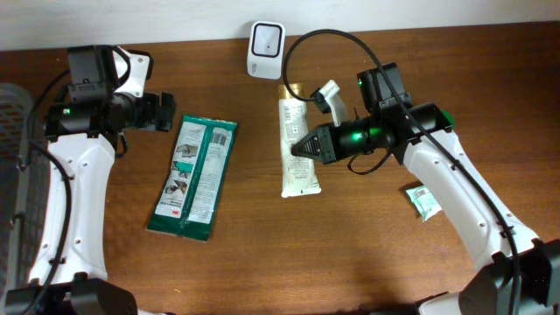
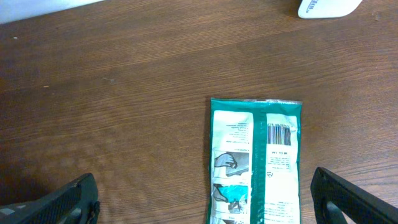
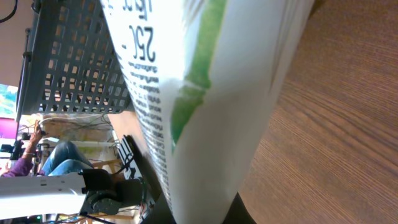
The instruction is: Scan the item barcode
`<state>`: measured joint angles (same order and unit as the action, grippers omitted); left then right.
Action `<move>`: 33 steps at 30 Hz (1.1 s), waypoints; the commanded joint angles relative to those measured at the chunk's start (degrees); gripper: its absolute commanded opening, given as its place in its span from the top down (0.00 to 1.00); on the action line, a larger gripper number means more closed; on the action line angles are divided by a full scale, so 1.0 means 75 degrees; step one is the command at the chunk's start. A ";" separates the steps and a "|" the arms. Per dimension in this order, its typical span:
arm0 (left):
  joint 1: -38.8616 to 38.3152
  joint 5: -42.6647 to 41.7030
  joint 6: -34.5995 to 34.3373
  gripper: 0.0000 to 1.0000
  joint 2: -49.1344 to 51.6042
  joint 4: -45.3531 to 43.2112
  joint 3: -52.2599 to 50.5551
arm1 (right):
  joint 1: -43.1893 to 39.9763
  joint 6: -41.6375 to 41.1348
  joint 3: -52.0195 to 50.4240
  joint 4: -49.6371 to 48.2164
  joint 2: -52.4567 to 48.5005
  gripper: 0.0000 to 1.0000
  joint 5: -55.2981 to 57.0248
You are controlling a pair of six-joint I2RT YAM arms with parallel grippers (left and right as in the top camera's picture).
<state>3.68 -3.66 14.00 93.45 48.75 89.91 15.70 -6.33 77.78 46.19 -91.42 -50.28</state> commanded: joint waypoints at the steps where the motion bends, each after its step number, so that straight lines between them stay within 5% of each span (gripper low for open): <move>1: 0.0032 -0.0085 0.0119 0.01 -0.0026 -0.0009 0.0032 | 0.0055 -0.0373 0.0274 0.0015 0.0283 0.96 0.0181; 4: 0.0032 -0.0085 0.0119 0.01 -0.0026 -0.0009 0.0032 | 0.0055 -0.0364 0.0994 0.0746 0.0058 0.96 0.1119; 8: 0.0032 -0.0085 0.0117 0.01 -0.0026 -0.0009 0.0032 | 0.0277 0.0726 0.4718 0.2672 -0.2002 0.96 0.3302; 10: 0.0032 -0.0085 0.0119 0.01 -0.0026 -0.0009 0.0032 | 0.0522 0.0944 0.6120 0.2634 -0.3156 0.96 0.4572; 15: 0.0032 -0.0082 0.0117 0.01 -0.0026 -0.0009 0.0032 | 0.1163 0.2401 0.6639 -0.0947 -0.5304 0.96 0.9734; 17: 0.0032 -0.0085 0.0119 0.01 -0.0026 -0.0009 0.0032 | 0.1204 0.3850 0.6639 -0.2524 -0.6132 0.96 1.1057; 22: 0.0032 -0.0082 0.0117 0.01 -0.0026 -0.0009 0.0032 | 0.1209 0.6869 0.6636 -0.4817 -0.7248 0.96 1.2112; 30: 0.0032 -0.0082 0.0119 0.01 -0.0026 -0.0009 0.0032 | 0.1271 0.6773 0.6633 -0.4709 -0.7257 0.96 1.2117; 33: 0.0032 -0.0085 0.0117 0.01 -0.0026 -0.0009 0.0032 | 0.1271 0.5872 0.6633 -0.4561 -0.7169 0.96 1.2068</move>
<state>3.68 -3.68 14.00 93.45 48.69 89.89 24.71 43.42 125.64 11.94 -147.00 38.59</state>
